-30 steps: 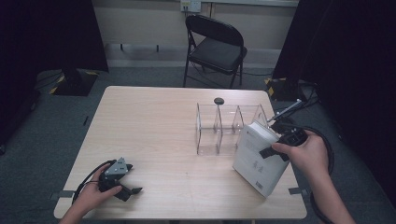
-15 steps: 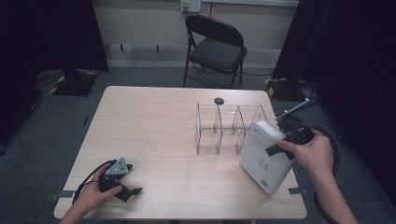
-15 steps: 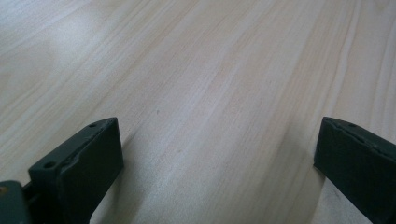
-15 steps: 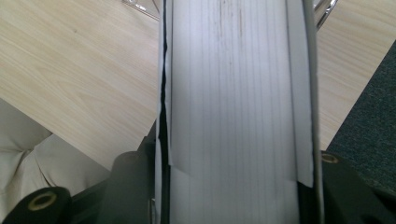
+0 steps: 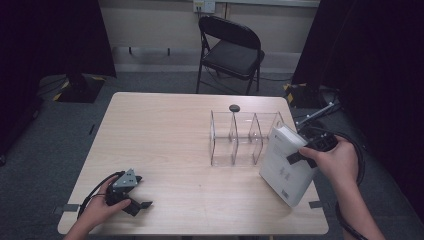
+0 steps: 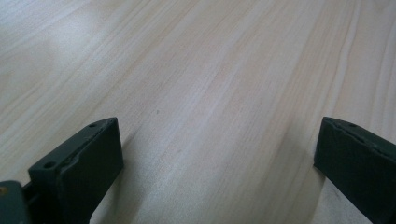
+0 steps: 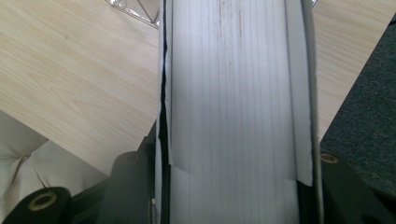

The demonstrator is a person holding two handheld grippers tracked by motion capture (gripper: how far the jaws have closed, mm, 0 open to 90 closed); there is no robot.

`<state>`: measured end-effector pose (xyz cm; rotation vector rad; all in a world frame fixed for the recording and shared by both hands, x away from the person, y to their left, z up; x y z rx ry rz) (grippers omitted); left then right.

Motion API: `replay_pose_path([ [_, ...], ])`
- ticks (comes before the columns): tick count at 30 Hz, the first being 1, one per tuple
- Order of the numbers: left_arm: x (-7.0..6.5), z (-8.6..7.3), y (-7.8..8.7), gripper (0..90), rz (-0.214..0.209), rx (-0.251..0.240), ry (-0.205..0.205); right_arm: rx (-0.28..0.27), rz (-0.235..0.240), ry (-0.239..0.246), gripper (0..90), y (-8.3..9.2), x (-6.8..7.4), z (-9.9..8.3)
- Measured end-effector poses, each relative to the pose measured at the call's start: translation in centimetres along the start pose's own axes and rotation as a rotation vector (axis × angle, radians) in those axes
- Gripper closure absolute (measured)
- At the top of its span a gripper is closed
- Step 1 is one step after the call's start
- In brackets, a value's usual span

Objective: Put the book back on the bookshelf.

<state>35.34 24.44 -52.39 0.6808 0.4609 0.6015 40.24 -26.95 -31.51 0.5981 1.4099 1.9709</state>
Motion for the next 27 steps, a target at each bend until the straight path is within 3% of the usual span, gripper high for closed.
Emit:
replay_pose_path([
  [4,0.0,0.0,0.0,0.7,0.0,0.0,0.0,-0.01,-0.009,-0.004,52.0,-0.2,-0.2,0.1],
  [8,0.0,0.0,0.0,0.7,0.0,0.0,0.0,0.012,-0.004,-0.049,52.0,-0.3,-0.2,0.5],
  [9,0.0,0.0,0.0,0.7,0.0,0.0,0.0,0.008,-0.008,-0.03,52.1,-0.4,-0.3,0.5],
  [15,0.0,0.0,0.0,0.7,0.0,0.0,0.0,0.023,-0.025,-0.064,52.1,-0.5,-0.6,1.0],
  [27,0.0,0.0,0.0,0.7,0.0,0.001,-0.002,0.023,-0.049,-0.08,52.0,-0.6,-1.2,2.1],
])
Point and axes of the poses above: each handheld gripper's, and its own axes: y roughly backward along the jaws, z roughly out of its top, x roughly to its left, the point moved 3 cm from there along -y, roughly forward along the jaws, and after that the axes turned 15 degrees about y, right-handed, at the moved point
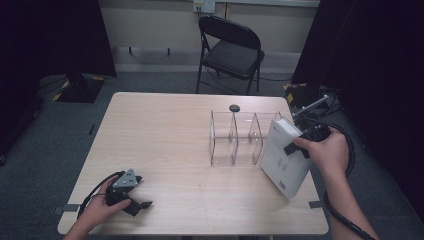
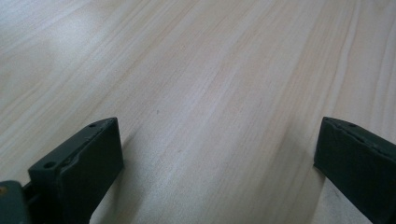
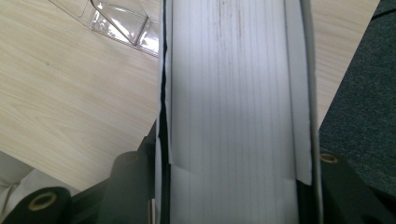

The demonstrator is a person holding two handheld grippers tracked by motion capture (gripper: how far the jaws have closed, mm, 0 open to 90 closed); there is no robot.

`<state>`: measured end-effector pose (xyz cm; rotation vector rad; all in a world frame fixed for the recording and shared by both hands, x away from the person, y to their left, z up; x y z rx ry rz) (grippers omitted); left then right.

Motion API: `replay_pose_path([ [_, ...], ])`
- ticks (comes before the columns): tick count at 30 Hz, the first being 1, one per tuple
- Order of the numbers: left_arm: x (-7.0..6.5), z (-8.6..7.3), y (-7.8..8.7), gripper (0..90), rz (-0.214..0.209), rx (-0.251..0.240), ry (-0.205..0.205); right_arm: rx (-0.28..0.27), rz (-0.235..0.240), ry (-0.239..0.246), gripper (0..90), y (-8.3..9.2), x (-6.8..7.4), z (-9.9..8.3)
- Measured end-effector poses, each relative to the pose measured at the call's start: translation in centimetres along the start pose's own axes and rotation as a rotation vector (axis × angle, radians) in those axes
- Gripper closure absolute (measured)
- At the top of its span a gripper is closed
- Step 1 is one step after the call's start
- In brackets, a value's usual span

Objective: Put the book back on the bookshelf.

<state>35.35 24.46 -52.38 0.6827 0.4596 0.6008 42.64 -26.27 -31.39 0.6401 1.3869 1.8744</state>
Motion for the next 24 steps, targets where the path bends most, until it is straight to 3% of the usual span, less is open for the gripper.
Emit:
replay_pose_path([
  [24,0.0,0.0,0.0,0.7,0.0,-0.001,0.002,-0.014,-0.034,-0.041,52.0,-0.2,-1.0,1.6],
])
Point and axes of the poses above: each handheld gripper's, and its own axes: y roughly backward along the jaws, z roughly out of its top, x roughly to its left, the point moved 3 cm from there along -y, roughly forward along the jaws, and after that the axes turned 15 degrees about y, right-handed, at the moved point
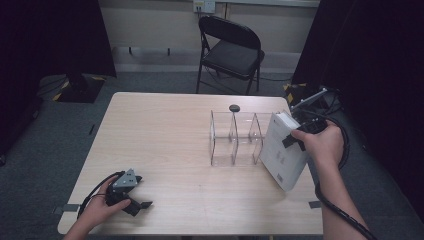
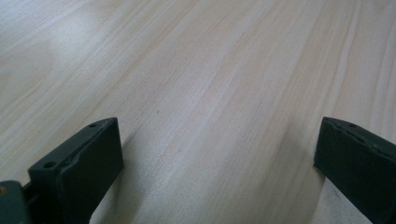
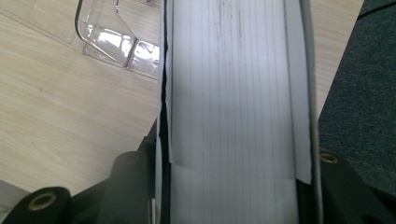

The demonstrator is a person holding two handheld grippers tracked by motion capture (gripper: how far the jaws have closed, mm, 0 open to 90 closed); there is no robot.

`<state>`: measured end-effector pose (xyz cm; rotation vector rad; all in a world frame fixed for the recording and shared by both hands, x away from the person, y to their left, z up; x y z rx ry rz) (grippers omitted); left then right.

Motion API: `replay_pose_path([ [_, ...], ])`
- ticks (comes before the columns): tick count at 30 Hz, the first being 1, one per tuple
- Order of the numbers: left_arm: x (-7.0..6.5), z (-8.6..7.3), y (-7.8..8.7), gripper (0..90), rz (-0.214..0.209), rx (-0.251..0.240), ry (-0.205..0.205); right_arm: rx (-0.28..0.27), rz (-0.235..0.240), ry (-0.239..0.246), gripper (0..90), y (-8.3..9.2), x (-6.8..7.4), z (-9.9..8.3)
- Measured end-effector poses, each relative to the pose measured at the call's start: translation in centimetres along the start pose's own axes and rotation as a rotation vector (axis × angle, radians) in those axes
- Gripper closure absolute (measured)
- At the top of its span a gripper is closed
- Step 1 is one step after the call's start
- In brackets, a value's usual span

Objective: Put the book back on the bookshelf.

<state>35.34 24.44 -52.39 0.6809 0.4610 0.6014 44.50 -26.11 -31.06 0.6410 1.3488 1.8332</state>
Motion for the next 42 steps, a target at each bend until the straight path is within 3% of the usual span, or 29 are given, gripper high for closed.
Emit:
replay_pose_path([
  [42,0.0,0.0,0.0,0.7,0.002,0.001,-0.002,0.0,-0.019,-0.02,52.0,-1.4,-0.5,2.6],
])
Point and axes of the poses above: each handheld gripper's, and its own axes: y roughly backward along the jaws, z roughly out of its top, x roughly to its left, the point moved 3 cm from there along -y, roughly forward along the jaws, and after that the axes turned 15 degrees about y, right-handed, at the moved point
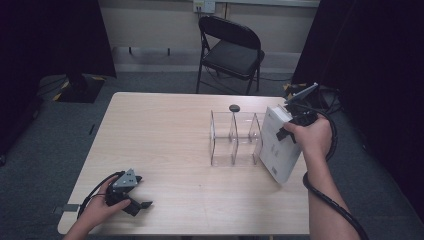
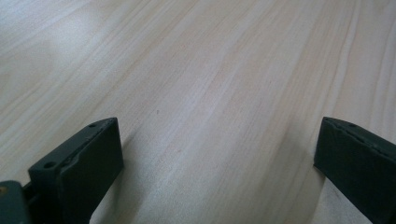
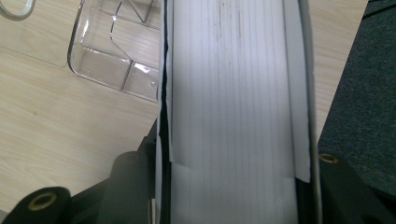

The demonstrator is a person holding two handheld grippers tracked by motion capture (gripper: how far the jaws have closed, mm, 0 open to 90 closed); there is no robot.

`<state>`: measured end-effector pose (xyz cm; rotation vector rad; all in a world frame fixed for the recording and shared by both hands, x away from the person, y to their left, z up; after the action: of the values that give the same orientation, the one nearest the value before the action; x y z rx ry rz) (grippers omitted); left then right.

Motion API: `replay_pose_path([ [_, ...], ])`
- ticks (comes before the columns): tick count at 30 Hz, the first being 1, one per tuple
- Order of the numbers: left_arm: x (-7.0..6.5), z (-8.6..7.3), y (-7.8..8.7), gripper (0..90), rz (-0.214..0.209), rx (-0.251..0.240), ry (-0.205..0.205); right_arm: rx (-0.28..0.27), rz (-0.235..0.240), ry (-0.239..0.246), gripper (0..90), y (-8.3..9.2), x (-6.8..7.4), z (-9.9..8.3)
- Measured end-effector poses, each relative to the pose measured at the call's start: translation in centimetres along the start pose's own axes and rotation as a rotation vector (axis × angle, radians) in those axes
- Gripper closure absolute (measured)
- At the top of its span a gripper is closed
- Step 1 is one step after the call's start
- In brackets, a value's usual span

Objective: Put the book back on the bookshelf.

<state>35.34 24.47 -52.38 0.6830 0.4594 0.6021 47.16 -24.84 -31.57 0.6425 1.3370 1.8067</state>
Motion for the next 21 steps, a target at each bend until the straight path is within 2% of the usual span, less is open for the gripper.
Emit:
replay_pose_path([
  [21,0.0,0.0,0.0,0.7,0.002,-0.001,0.003,-0.003,-0.001,-0.018,52.0,-0.8,-0.4,1.2],
])
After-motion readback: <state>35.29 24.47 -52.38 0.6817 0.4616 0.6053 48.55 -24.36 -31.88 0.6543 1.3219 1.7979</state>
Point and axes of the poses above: each handheld gripper's, and its own axes: y roughly backward along the jaws, z roughly out of its top, x roughly to its left, the point moved 3 cm from there along -y, roughly forward along the jaws, and after that the axes turned 15 degrees about y, right-handed, at the moved point
